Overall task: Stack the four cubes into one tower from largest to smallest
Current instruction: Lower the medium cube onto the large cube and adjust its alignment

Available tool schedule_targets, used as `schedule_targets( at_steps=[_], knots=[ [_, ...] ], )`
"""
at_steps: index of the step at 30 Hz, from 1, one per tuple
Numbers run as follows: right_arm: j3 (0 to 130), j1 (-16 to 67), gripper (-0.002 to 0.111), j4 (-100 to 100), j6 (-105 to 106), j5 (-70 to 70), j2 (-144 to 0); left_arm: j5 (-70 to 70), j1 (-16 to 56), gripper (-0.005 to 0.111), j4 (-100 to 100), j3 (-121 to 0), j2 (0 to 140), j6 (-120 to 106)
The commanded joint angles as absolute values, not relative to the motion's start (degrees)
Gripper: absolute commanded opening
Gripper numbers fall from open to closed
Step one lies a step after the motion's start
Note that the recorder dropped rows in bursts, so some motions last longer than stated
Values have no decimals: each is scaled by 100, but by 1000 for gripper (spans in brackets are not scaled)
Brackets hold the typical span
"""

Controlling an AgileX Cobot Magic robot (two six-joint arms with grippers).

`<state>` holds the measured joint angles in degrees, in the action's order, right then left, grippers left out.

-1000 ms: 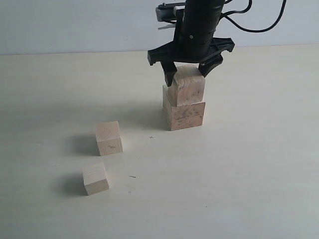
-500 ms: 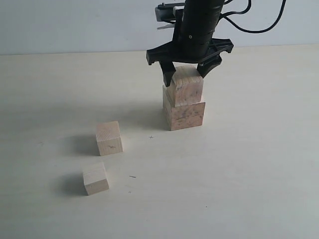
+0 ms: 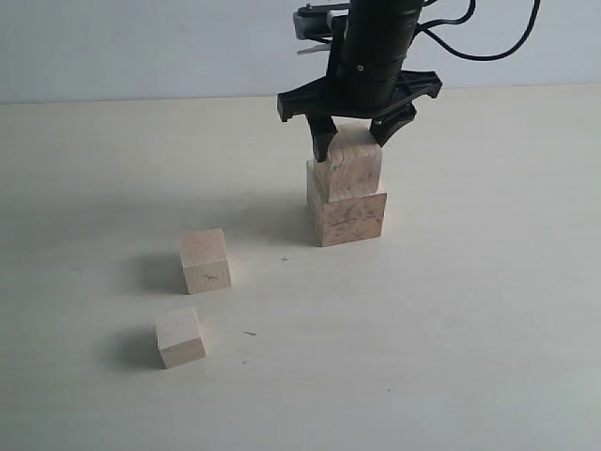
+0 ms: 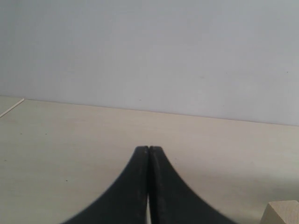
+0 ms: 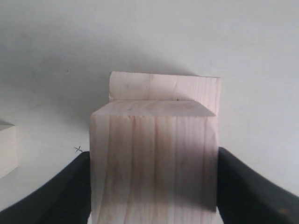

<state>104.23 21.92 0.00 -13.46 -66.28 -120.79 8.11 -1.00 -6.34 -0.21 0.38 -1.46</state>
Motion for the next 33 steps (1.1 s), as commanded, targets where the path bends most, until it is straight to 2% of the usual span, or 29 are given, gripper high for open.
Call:
schedule_targets(
  at_steps=[1, 9, 33],
  knots=[
    [10440, 2202, 43, 0, -1329, -6707, -11998, 808, -62, 0, -666, 0, 0, -135],
    [10440, 2202, 23, 0, -1340, -6478, -11857, 808, -62, 0, -666, 0, 0, -158],
    [10440, 2140, 22, 33, -1340, -6372, -11881, 808, -62, 0, -666, 0, 0, -149]
  ],
)
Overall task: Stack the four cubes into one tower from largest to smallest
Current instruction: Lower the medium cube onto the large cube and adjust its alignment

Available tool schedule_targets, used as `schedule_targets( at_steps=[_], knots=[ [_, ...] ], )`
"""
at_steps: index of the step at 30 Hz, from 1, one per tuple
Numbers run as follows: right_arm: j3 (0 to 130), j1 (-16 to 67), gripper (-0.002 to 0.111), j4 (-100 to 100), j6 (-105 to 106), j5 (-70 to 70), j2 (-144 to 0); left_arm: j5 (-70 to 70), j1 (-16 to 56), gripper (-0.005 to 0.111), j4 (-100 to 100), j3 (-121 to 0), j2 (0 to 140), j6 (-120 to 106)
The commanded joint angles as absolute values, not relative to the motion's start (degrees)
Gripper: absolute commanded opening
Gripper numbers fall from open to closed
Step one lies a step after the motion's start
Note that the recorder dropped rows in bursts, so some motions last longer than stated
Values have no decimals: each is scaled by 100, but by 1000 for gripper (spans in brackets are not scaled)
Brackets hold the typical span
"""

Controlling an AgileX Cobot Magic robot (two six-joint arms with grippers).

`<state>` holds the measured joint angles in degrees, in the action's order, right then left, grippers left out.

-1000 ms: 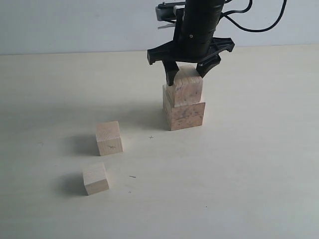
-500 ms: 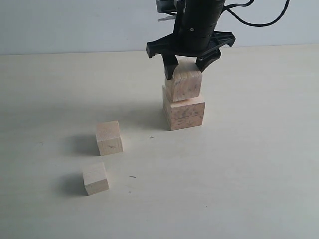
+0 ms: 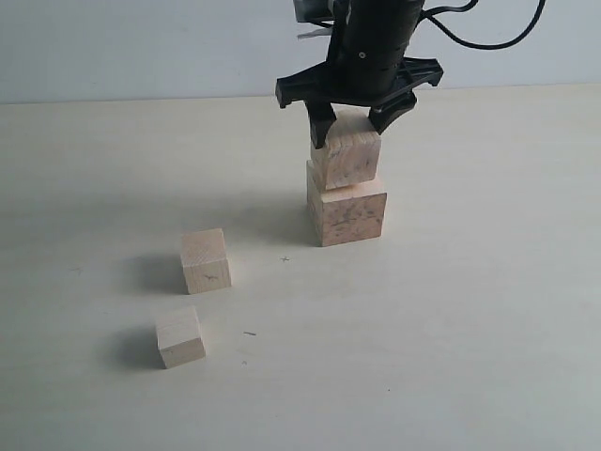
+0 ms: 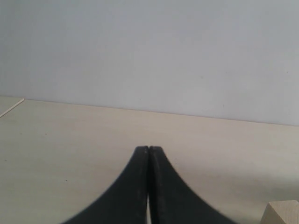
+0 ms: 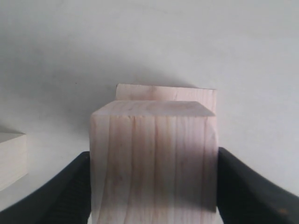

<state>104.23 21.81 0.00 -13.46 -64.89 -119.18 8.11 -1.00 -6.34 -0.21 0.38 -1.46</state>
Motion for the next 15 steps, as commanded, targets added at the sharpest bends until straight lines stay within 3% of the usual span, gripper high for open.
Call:
schedule_targets(
  at_steps=[1, 15],
  knots=[
    [10440, 2129, 22, 33, -1340, -6360, -11881, 808, -62, 0, -666, 0, 0, -149],
    [10440, 2117, 22, 0, -1324, -6413, -12078, 808, -62, 0, -666, 0, 0, -134]
  ],
)
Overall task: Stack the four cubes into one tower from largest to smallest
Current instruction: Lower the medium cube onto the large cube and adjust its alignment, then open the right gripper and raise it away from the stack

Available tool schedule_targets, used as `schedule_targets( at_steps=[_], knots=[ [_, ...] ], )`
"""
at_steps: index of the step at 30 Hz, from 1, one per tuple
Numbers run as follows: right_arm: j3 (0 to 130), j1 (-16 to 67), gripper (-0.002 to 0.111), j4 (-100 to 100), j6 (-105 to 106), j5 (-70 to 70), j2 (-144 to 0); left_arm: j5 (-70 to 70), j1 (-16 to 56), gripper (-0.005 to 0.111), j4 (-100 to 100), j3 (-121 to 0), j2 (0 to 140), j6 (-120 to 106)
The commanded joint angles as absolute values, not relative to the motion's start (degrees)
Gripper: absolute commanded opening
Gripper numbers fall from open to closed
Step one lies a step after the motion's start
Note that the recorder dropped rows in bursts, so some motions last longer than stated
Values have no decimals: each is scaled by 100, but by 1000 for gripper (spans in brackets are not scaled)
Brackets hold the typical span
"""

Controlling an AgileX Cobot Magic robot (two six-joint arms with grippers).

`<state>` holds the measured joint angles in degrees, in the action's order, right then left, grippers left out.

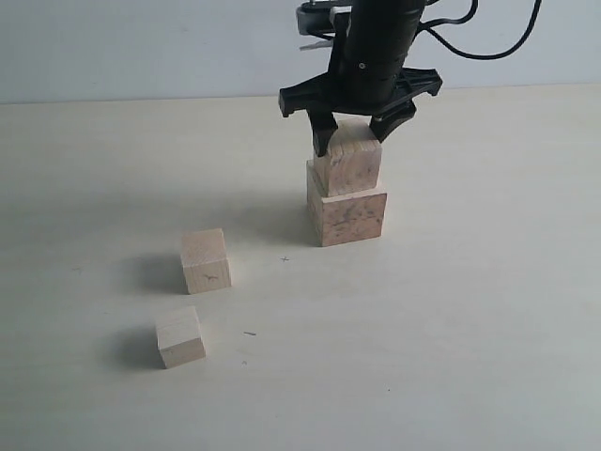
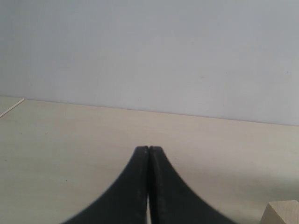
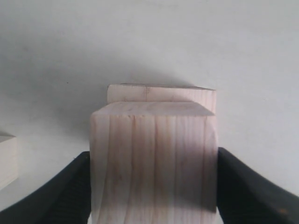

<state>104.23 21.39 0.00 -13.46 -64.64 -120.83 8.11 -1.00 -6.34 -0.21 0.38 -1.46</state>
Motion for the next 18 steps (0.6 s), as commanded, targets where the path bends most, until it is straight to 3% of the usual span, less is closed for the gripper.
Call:
schedule_targets(
  at_steps=[1, 8, 11, 15, 18],
  knots=[
    [10440, 2117, 22, 0, -1324, -6413, -12078, 808, -62, 0, -666, 0, 0, -134],
    [10440, 2117, 26, 0, -1313, -6413, -12080, 808, -62, 0, -666, 0, 0, -151],
    [10440, 2117, 37, -57, -1225, -6344, -12080, 808, -62, 0, -666, 0, 0, -151],
    [10440, 2117, 64, -124, -1225, -6303, -12080, 808, -62, 0, -666, 0, 0, -151],
    [10440, 2117, 70, -124, -1225, -6303, -12080, 808, -62, 0, -666, 0, 0, -141]
  ],
)
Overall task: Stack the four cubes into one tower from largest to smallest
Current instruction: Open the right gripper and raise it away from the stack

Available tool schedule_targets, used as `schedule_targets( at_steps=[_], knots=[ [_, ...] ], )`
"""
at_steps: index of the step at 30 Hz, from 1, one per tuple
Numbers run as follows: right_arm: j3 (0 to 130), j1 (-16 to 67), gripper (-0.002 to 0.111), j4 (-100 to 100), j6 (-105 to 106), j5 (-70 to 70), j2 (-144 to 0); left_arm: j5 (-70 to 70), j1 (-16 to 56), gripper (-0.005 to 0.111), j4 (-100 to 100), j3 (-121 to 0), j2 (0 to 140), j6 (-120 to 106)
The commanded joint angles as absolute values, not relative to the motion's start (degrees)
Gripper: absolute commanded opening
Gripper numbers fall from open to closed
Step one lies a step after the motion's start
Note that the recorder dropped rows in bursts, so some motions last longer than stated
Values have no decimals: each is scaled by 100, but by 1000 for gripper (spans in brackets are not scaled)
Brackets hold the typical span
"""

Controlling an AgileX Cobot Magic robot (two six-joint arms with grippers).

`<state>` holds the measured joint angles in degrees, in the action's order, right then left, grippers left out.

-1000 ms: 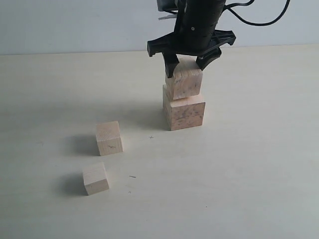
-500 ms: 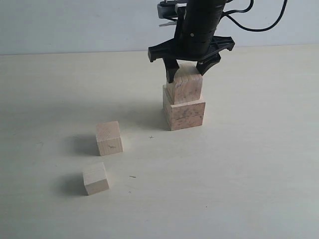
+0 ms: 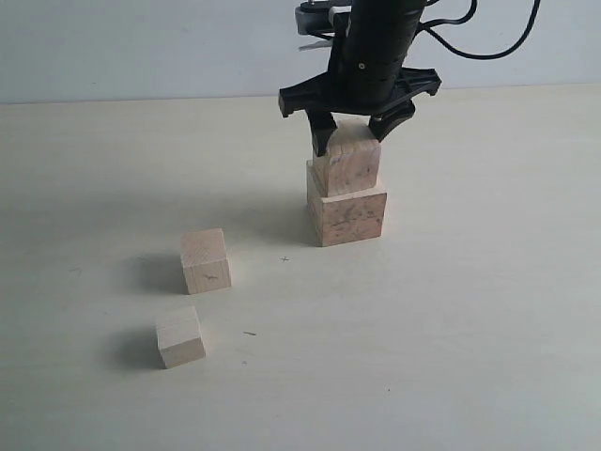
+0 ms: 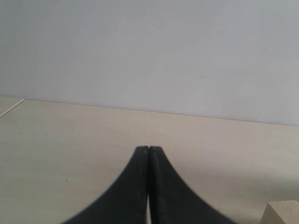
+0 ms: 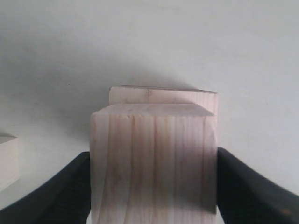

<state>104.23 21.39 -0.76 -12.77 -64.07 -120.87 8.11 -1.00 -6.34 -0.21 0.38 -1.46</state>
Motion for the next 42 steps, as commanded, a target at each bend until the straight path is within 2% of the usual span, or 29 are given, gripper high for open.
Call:
schedule_targets(
  at_steps=[1, 10, 26, 42],
  knots=[
    [10440, 2117, 71, -138, -1225, -6303, -12080, 808, -62, 0, -666, 0, 0, -141],
    [10440, 2131, 79, -137, -1225, -6261, -11942, 808, -62, 0, -666, 0, 0, -151],
    [10440, 2131, 78, 351, -1225, -6356, -11403, 808, -62, 0, -666, 0, 0, -146],
    [10440, 2131, 78, 403, -1217, -6370, -10043, 808, -62, 0, -666, 0, 0, -136]
  ],
)
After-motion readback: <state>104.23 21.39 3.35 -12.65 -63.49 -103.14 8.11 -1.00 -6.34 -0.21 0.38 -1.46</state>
